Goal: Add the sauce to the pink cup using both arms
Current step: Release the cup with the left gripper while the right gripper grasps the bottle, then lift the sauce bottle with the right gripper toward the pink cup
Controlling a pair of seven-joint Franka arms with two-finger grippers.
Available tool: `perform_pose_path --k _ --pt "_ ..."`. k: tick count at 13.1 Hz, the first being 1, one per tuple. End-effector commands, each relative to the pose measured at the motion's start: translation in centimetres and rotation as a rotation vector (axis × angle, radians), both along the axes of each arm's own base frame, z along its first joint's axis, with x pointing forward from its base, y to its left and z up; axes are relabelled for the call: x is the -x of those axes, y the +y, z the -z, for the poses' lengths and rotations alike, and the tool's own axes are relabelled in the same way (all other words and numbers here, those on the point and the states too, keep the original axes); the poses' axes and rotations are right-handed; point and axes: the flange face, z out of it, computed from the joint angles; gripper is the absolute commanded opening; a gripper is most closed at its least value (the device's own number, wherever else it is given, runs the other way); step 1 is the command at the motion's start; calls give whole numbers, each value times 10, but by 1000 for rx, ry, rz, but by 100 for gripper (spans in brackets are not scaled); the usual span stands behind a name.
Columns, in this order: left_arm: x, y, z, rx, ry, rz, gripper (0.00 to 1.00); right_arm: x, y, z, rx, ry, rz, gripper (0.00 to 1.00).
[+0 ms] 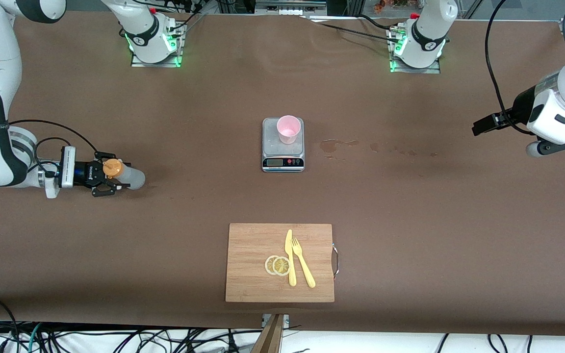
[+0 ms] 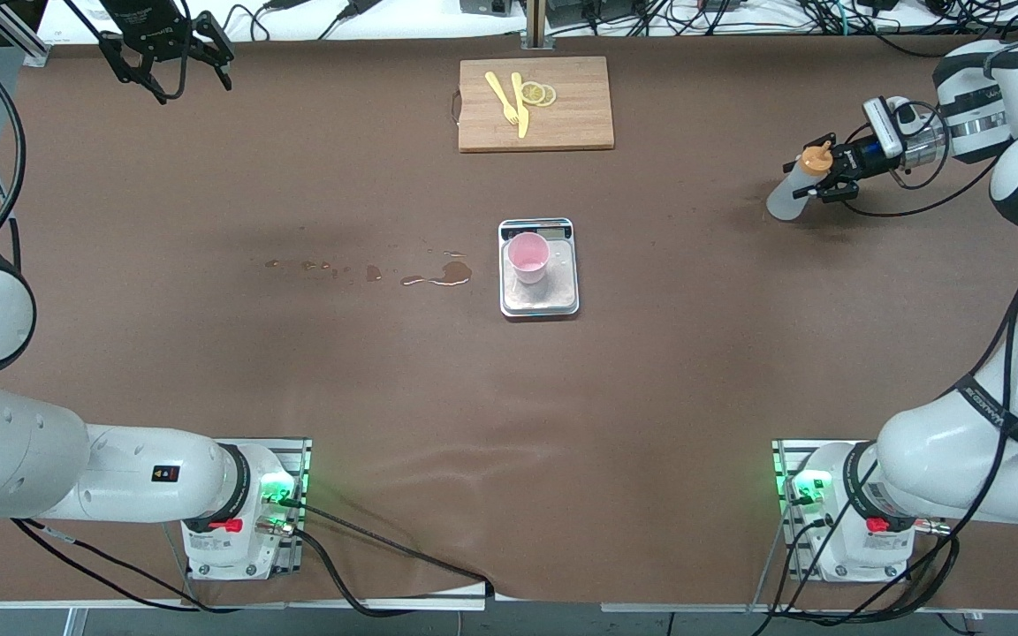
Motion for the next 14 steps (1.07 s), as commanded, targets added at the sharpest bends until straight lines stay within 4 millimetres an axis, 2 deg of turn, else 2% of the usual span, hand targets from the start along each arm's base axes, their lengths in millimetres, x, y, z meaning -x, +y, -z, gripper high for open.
perform_pose_path --k 1,2,4,6,8,9,10,12,14 --pt "3 -3 -15 11 -70 60 100 -13 5 -9 35 -30 6 18" --pt "-1 -11 -16 -7 -96 73 100 -20 12 -19 67 -39 8 13" --pt "-10 -8 -24 -7 -188 51 100 -29 22 -39 149 -22 14 12" --pt "-8 -6 -34 -3 -224 50 100 -38 40 -66 235 -1 21 12" --pt "2 -7 -40 -6 -210 60 100 -46 69 -97 329 10 33 12" --pt "14 -4 -42 -6 -182 89 100 -50 88 -112 377 21 30 12" --pt "22 -2 -40 -2 -173 174 100 -53 103 -128 439 24 27 12" --pt "21 -3 -40 1 -175 194 100 -55 141 -154 555 31 14 12" --pt "20 -2 -41 5 -177 190 100 -53 182 -170 672 30 -23 12"
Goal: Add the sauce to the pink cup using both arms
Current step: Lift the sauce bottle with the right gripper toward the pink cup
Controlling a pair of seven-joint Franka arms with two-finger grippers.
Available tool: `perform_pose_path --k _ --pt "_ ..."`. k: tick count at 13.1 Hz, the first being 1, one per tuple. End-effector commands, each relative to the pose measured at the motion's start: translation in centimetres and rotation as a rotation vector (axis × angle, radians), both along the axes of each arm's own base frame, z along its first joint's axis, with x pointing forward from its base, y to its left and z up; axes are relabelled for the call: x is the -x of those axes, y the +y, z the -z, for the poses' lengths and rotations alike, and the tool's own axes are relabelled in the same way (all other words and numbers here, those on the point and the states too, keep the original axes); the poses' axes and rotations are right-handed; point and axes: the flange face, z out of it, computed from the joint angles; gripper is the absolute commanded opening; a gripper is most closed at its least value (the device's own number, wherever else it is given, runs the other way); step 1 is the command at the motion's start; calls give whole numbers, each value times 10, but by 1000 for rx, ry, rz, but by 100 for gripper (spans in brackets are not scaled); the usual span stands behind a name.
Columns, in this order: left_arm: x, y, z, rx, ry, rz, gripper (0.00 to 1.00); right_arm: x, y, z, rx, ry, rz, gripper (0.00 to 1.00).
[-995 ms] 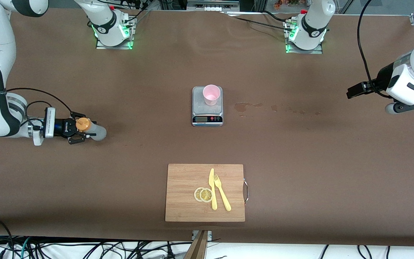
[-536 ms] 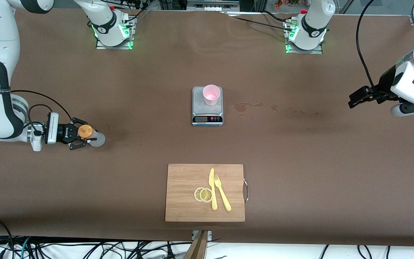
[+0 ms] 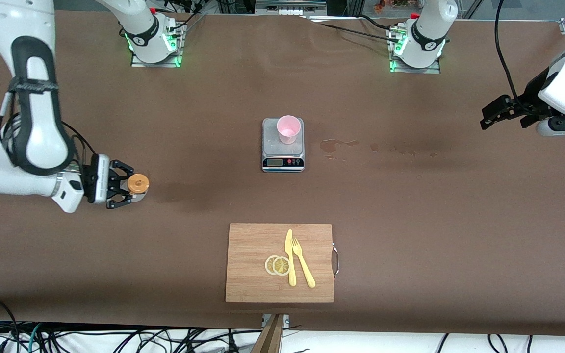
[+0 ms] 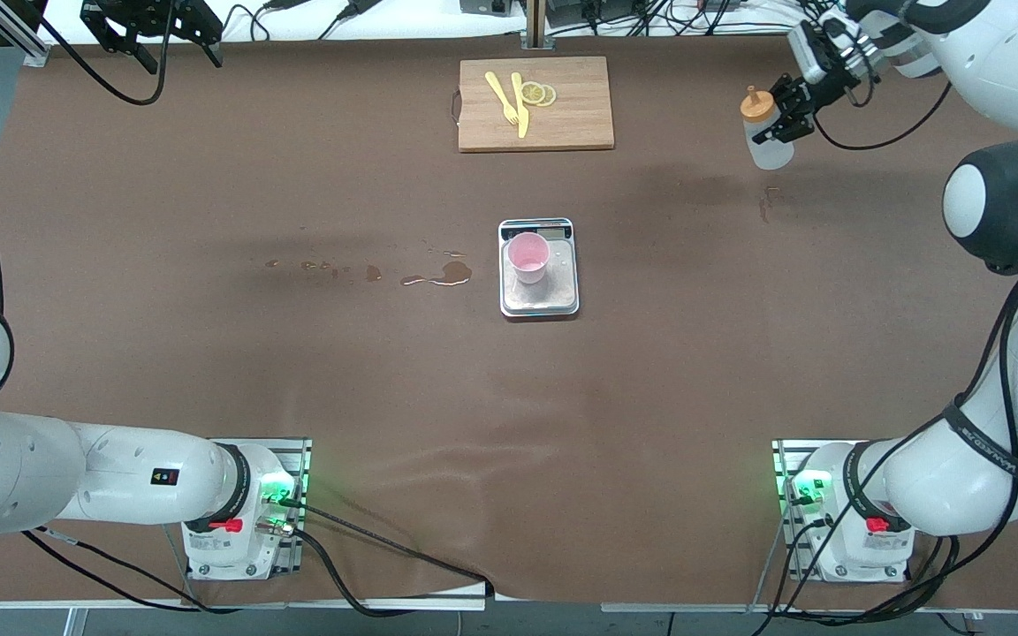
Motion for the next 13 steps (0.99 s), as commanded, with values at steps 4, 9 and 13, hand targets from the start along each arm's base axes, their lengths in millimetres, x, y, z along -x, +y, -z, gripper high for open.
perform_pose_path --k 4,9,13 --pt "3 9 -4 -21 -5 18 100 35 89 -45 253 37 -22 13" --pt "3 8 -5 -21 -5 18 100 75 166 -67 487 49 -63 13" --pt "2 11 -7 -21 -9 12 100 107 238 -59 652 30 -81 13"
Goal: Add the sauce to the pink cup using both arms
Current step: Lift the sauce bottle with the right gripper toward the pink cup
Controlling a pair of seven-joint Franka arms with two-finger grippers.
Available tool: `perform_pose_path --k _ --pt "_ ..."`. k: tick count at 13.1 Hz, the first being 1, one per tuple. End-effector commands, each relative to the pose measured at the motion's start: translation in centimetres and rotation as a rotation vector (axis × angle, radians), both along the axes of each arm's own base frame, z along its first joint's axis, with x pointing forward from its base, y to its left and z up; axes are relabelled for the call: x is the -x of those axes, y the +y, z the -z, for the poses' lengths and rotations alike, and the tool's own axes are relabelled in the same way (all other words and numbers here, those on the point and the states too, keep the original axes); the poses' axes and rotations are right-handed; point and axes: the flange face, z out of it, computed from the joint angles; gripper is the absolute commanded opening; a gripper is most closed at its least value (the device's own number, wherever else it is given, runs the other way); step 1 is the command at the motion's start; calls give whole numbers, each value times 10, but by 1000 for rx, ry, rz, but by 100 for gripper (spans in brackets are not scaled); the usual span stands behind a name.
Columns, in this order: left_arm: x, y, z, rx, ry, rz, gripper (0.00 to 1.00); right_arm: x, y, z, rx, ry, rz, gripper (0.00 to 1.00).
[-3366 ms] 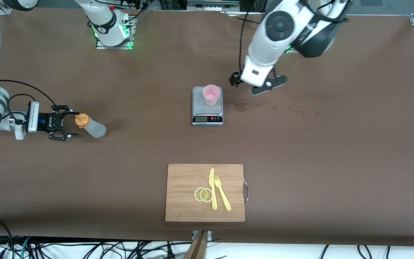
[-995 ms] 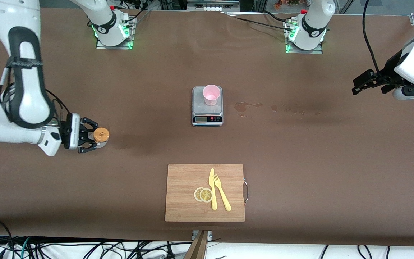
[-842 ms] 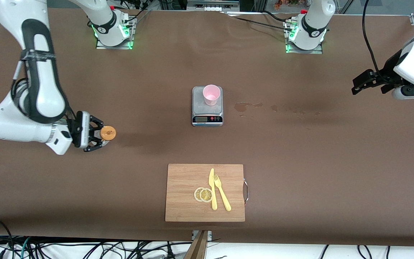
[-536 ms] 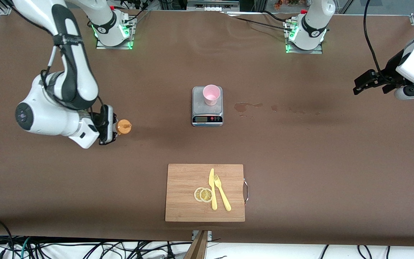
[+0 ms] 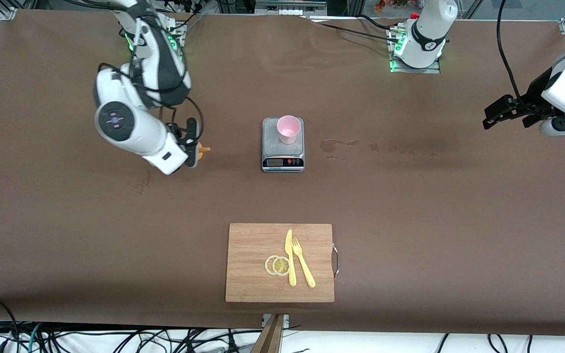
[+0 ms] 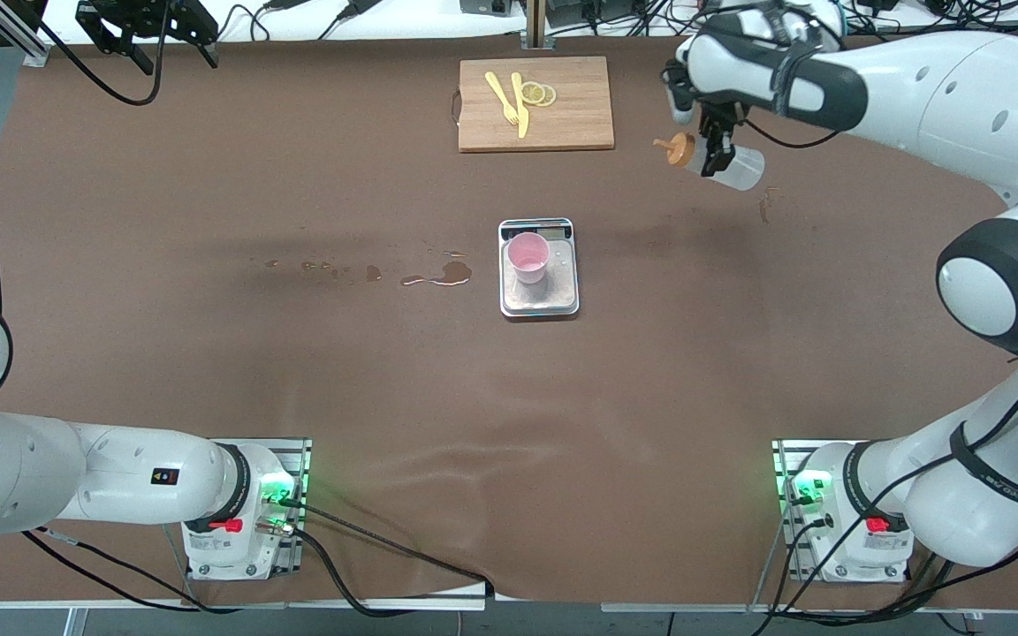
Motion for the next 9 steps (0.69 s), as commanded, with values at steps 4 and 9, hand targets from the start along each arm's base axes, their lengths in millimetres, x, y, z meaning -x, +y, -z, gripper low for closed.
perform_pose_path --k 4,9 --pt "1 12 -7 -21 -9 8 100 38 81 4 145 -11 -12 14" --pt "1 12 -7 -21 -9 8 100 59 141 18 188 -9 -12 14"
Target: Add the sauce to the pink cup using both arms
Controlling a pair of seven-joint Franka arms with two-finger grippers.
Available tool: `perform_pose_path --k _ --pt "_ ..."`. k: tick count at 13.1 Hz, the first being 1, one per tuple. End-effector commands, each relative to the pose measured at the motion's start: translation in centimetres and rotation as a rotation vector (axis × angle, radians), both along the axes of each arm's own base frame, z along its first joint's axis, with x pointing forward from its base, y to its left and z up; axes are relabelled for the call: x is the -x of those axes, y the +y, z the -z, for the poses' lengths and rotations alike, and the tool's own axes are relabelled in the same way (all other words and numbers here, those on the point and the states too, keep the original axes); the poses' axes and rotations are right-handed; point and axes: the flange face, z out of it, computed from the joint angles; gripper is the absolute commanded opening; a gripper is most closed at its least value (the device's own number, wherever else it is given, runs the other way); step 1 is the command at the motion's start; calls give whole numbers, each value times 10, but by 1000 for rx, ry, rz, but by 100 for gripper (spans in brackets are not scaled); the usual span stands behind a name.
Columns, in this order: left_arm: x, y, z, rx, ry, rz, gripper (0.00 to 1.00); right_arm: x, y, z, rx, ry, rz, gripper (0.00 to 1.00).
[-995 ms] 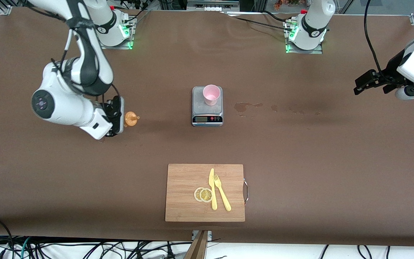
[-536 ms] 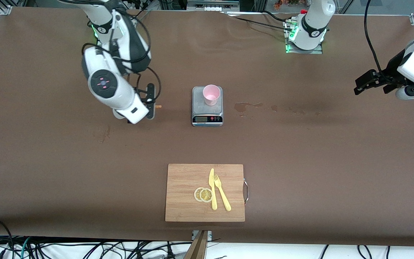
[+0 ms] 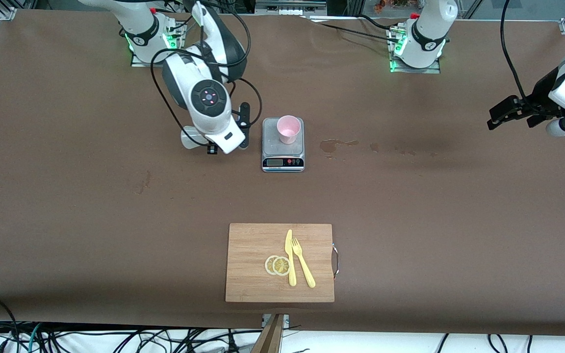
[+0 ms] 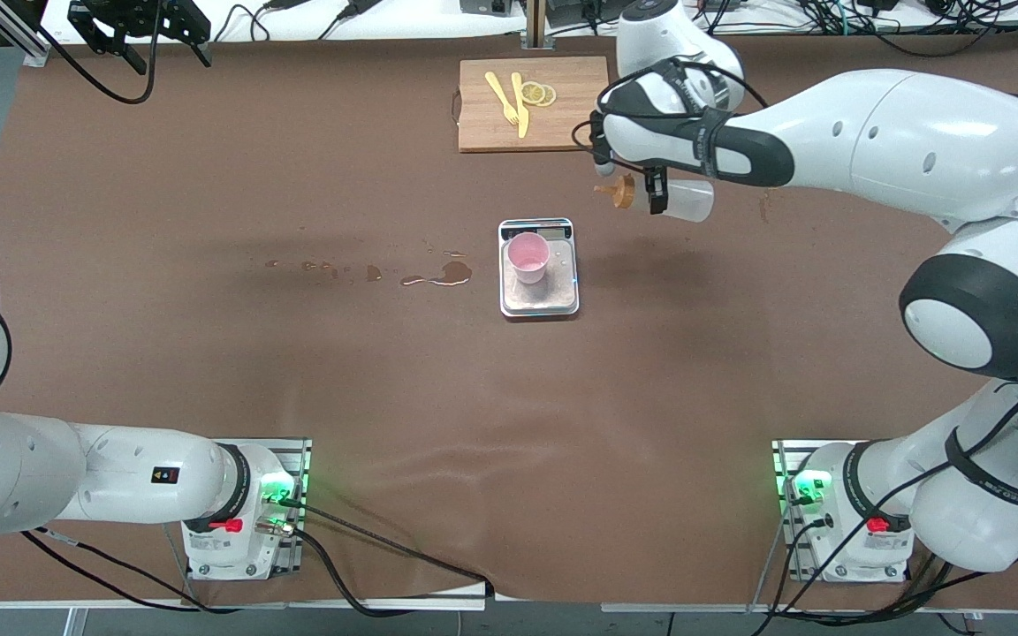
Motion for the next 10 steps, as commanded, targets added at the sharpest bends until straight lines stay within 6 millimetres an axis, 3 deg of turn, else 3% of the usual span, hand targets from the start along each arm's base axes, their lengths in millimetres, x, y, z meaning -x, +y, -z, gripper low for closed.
perform_pose_path --k 1,6,10 --pt "2 3 -6 -22 -8 24 100 7 35 -4 38 -20 6 14" --pt "2 3 -7 -22 -8 24 100 33 60 8 101 2 -5 14" --pt "2 4 -7 -22 -8 23 100 42 74 15 152 22 -16 14"
